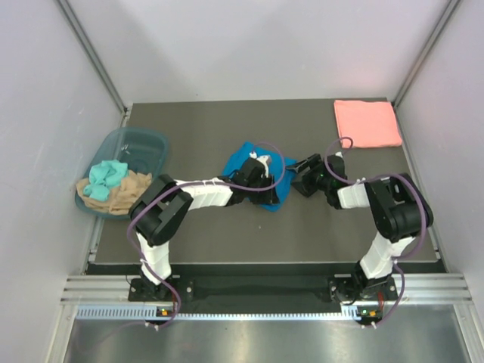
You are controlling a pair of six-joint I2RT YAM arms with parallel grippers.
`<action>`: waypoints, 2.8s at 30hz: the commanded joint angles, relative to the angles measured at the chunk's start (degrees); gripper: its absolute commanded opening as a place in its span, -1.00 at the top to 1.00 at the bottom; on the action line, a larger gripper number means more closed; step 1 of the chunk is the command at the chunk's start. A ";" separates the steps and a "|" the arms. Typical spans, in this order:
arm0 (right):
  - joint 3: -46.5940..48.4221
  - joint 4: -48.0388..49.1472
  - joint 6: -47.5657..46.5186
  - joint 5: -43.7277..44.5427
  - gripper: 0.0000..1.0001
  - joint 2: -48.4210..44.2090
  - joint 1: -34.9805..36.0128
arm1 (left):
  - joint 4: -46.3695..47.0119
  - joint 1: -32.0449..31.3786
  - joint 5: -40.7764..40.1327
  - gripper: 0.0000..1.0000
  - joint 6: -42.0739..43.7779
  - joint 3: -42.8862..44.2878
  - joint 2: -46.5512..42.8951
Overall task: Fold and stack the t-shirts
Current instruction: Fold the tshirt, then neatly place the folded tshirt to the corner
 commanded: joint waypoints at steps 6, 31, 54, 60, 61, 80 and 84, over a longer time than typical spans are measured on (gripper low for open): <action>3.06 5.59 0.83 2.97 -0.51 7.10 0.49 | 0.95 -0.70 -2.50 0.22 0.18 -6.62 -1.94; 15.27 3.08 -22.90 -8.64 -0.40 14.31 -4.52 | -1.34 -1.14 -2.41 0.24 0.09 -8.39 -0.89; 23.01 -32.00 -20.19 7.35 -0.43 6.58 -1.89 | -1.96 -1.41 -2.59 0.25 0.71 -6.80 0.08; 22.04 -31.32 -18.34 9.73 -0.43 5.79 1.37 | -3.43 -1.50 -2.41 0.25 1.06 -6.28 0.08; 22.57 -30.79 -18.69 9.65 -0.43 6.31 1.63 | -3.71 -1.50 -2.41 0.25 1.15 -6.19 0.08; 19.59 -14.36 -28.80 -1.95 -0.16 12.11 0.76 | -4.15 -1.50 -1.97 0.25 1.68 -7.59 -0.45; 16.34 -7.09 -28.89 -5.11 0.10 11.68 -1.00 | -4.15 -1.58 -1.80 0.25 1.76 -7.94 -0.36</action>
